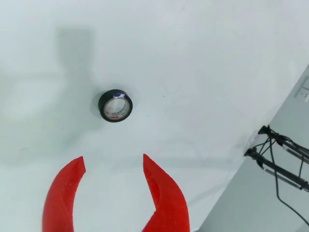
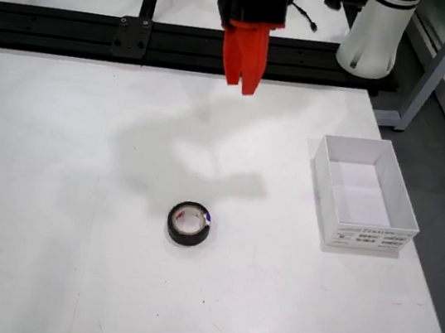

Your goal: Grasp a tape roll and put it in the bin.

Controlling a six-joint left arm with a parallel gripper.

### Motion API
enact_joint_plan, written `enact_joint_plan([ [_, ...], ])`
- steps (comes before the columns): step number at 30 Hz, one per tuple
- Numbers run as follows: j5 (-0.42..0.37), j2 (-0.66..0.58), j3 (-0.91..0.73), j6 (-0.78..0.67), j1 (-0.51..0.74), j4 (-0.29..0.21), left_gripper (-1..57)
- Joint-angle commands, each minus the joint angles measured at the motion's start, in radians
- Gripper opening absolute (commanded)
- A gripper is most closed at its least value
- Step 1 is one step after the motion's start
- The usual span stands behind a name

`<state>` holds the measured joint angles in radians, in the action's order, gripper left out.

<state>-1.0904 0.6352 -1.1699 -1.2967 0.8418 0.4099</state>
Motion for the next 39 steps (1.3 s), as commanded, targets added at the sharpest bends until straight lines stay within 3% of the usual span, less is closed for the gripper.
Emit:
enact_joint_plan([
  [1, 0.133, 0.149, 0.067, 0.111, -0.033, 0.033, 26.3],
  [12, 0.19, 0.182, 0.07, 0.18, -0.056, 0.046, 26.6],
  [22, 0.245, 0.302, 0.134, 0.182, -0.055, 0.038, 26.6],
  [39, 0.225, 0.405, 0.246, 0.103, -0.053, 0.024, 26.8],
])
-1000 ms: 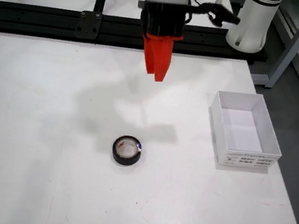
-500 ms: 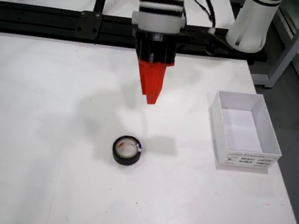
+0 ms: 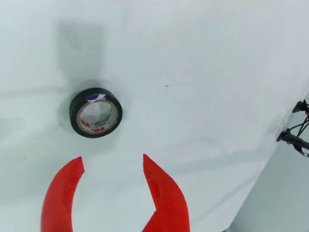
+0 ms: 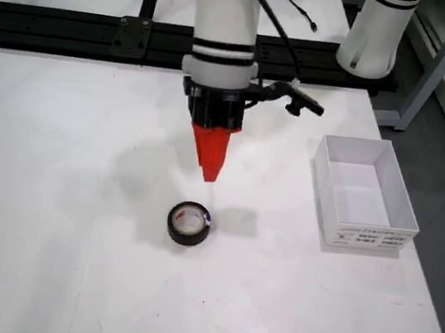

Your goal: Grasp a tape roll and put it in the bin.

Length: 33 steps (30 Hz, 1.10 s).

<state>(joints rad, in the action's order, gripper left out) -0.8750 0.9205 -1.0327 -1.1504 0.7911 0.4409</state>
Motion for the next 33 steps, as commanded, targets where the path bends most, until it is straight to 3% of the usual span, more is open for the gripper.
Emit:
enact_joint_plan([
  [1, 0.01, 0.124, 0.109, -0.048, -0.003, -0.007, 26.8],
  [33, 0.031, 0.319, 0.261, -0.078, -0.029, -0.007, 26.0],
])
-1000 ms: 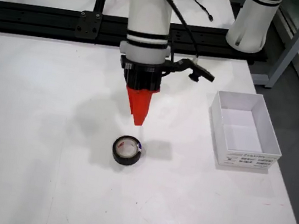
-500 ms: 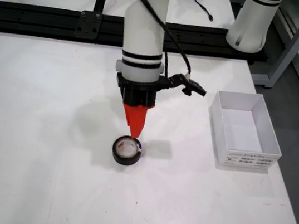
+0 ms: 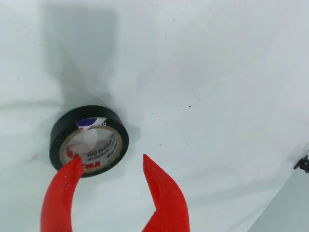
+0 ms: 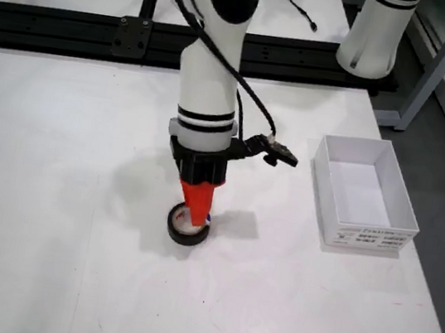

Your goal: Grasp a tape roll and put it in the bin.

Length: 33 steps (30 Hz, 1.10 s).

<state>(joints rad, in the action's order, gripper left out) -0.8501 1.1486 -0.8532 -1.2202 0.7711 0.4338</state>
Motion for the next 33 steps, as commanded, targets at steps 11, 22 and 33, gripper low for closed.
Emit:
enact_joint_plan([
  [11, 0.006, 0.12, 0.108, -0.009, -0.018, 0.0, 24.3],
  [22, 0.013, 0.126, 0.114, -0.009, -0.021, -0.001, -0.6],
  [33, 0.005, 0.131, 0.118, -0.009, -0.003, -0.026, -0.7],
])
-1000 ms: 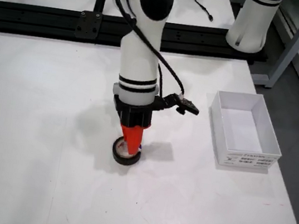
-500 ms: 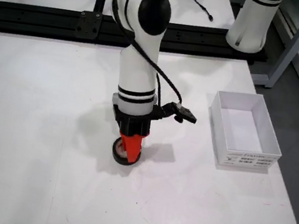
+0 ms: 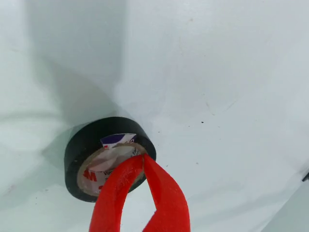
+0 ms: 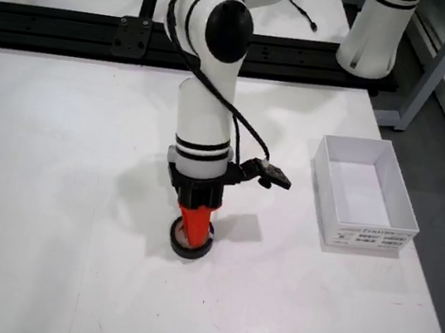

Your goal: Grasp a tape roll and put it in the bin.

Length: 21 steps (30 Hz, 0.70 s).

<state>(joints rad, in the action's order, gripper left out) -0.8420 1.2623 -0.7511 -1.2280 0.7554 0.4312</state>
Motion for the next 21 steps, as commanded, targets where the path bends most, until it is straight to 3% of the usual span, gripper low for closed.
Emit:
enact_joint_plan([
  [1, -0.005, 0.017, 0.018, -0.001, 0.015, -0.025, -0.7],
  [15, -0.063, 0.06, 0.095, -0.001, 0.03, -0.038, -0.6],
  [21, -0.103, 0.063, 0.134, 0.005, 0.025, -0.02, 7.8],
])
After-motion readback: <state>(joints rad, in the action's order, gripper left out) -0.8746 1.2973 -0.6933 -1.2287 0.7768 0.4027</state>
